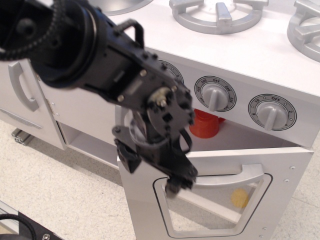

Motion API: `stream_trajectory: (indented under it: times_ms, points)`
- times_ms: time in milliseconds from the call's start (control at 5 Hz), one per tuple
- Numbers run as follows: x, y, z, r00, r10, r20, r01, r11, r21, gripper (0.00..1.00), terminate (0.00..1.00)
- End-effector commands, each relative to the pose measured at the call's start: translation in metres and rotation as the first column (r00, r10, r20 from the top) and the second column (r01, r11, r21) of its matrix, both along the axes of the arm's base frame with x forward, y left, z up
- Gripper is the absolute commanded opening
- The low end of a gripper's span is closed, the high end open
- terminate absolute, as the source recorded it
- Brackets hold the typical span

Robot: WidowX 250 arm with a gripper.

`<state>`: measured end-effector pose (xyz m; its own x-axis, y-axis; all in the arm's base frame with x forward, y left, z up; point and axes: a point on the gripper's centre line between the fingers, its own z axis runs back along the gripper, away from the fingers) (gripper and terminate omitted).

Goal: Close oven

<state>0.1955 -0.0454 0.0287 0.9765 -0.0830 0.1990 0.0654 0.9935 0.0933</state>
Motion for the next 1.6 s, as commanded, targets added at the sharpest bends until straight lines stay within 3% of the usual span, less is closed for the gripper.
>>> stream_trajectory:
  times_ms: [0, 400, 600, 1000, 1400]
  points:
    - [-0.010, -0.008, -0.035, 0.998, 0.046, -0.034, -0.045, 0.999, 0.012, 1.00, 0.00]
    - [0.017, 0.002, -0.054, 0.987, 0.158, 0.022, -0.157, 0.987, -0.018, 1.00, 0.00]
    - [0.031, 0.013, -0.052, 0.977, 0.194, 0.093, -0.190, 0.981, -0.047, 1.00, 0.00]
    - [0.059, 0.029, -0.049, 0.955, 0.266, 0.130, -0.260, 0.964, -0.062, 1.00, 0.00]
    - [0.082, 0.037, -0.047, 0.931, 0.342, 0.125, -0.331, 0.938, -0.100, 1.00, 0.00]
